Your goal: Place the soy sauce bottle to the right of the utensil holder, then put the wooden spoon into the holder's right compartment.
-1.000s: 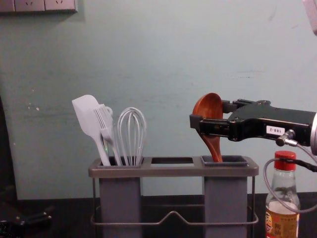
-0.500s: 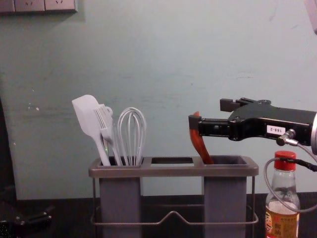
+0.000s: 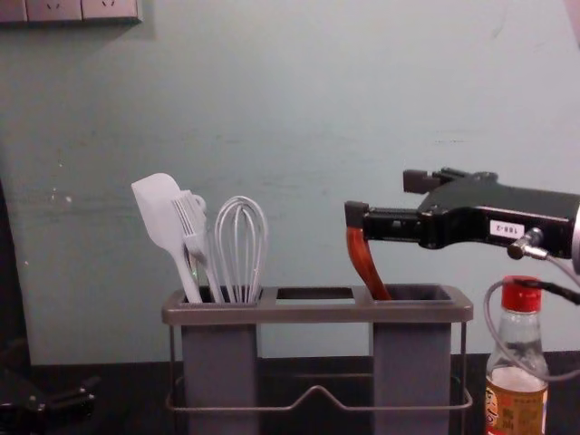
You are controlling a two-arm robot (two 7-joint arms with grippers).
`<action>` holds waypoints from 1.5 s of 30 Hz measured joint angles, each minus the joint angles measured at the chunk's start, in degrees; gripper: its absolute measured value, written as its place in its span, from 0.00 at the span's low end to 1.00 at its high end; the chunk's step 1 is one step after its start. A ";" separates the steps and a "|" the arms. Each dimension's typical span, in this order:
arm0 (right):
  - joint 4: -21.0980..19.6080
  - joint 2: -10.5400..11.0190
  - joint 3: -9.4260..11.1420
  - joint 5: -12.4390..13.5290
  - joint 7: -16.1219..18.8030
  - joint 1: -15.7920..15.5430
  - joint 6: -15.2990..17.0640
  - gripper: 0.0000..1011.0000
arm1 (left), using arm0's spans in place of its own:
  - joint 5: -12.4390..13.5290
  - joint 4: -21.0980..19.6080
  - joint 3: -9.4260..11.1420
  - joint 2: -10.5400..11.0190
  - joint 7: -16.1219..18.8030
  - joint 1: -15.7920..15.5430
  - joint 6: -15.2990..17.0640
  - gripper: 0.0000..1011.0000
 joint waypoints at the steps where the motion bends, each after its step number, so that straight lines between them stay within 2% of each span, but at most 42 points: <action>1: -0.83 0.17 0.16 -0.27 -0.33 -0.35 -0.20 0.99 | 0.00 0.00 0.00 0.00 0.00 0.00 0.00 0.99; 11: -6.89 1.29 2.21 -0.71 -2.17 -3.41 -0.44 0.99 | 0.00 0.00 0.00 0.00 0.00 0.00 0.00 0.99; 15: -10.59 1.91 3.91 -0.92 -3.86 -6.04 -0.37 0.99 | 0.00 0.00 0.00 0.00 0.00 0.00 0.00 0.99; 19: -15.41 2.35 6.34 -2.51 -7.26 -10.07 -0.34 0.99 | 0.00 0.00 0.00 0.00 0.00 0.00 0.00 0.99; 20: -15.41 2.35 6.34 -2.51 -7.26 -10.07 -0.34 0.99 | 0.00 0.00 0.00 0.00 0.00 0.00 0.00 0.99; 21: -17.04 2.39 7.28 -3.41 -8.80 -11.80 -0.37 0.99 | 0.00 0.00 0.00 0.00 0.00 0.00 0.00 0.99; 24: -19.03 2.37 8.61 -4.63 -11.03 -14.41 -0.45 0.99 | 0.00 0.00 0.00 0.00 0.00 0.00 0.00 0.99; 26: -20.66 2.09 10.19 -5.71 -13.28 -17.19 -1.28 0.99 | 0.00 0.00 0.00 0.00 0.00 0.00 0.00 0.99; 30: -22.82 0.66 13.39 -9.04 -18.96 -23.52 -5.77 0.99 | 0.00 0.00 0.00 0.00 0.00 0.00 0.00 0.99; 32: -23.25 -0.06 14.74 -10.79 -21.41 -26.41 -8.04 0.99 | 0.00 0.00 0.00 0.00 0.00 0.00 0.00 0.99; 33: -23.25 -0.06 14.74 -10.79 -21.41 -26.41 -8.04 0.99 | 0.00 0.00 0.00 0.00 0.00 0.00 0.00 0.99; 36: -22.57 -1.02 16.02 -11.96 -23.11 -29.72 -10.53 0.99 | 0.00 0.00 0.00 0.00 0.00 0.00 0.00 0.99; 39: -20.96 -1.47 16.41 -11.72 -23.06 -31.23 -11.45 0.99 | 0.00 0.00 0.00 0.00 0.00 0.00 0.00 0.99; 45: -17.29 -2.37 16.52 -10.42 -21.72 -32.20 -11.36 0.99 | 0.00 0.00 0.00 0.00 0.00 0.00 0.00 0.99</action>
